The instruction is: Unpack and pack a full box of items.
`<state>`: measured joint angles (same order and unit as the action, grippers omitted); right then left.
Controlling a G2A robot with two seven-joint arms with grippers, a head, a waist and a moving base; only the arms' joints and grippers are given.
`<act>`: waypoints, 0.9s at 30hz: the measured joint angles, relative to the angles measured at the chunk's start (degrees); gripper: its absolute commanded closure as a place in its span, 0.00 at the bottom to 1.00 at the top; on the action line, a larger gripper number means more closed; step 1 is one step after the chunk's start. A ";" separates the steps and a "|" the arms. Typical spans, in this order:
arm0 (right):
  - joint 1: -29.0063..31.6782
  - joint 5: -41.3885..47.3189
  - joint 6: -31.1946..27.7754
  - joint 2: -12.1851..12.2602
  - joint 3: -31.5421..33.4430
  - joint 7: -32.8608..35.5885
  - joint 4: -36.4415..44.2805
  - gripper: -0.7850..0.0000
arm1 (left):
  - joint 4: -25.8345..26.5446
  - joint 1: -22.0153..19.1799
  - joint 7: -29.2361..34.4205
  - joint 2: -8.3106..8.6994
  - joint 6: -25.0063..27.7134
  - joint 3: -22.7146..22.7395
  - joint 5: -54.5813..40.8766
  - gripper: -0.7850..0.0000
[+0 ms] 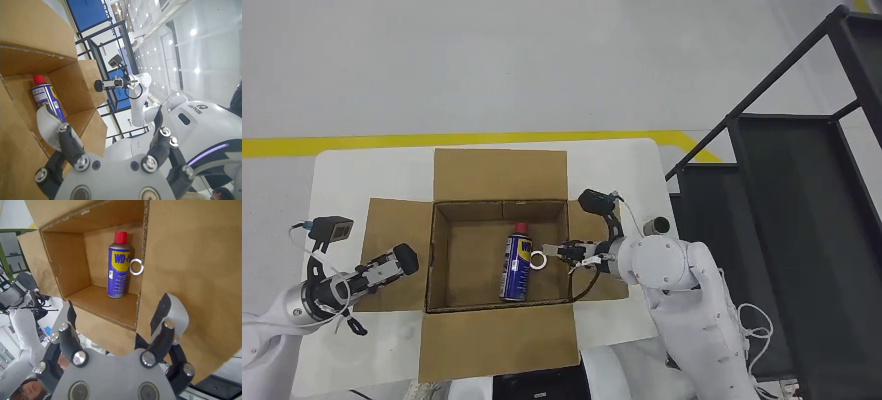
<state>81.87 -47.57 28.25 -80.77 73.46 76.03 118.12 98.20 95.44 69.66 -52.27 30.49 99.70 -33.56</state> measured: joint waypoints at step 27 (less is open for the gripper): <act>-1.05 3.12 0.69 0.05 -2.49 -2.11 -1.48 0.00 | 0.00 0.00 0.00 0.00 0.00 0.00 0.00 0.00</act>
<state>80.82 -44.45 28.94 -80.72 70.97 73.91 116.64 98.20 95.44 69.66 -52.27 30.49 99.70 -33.56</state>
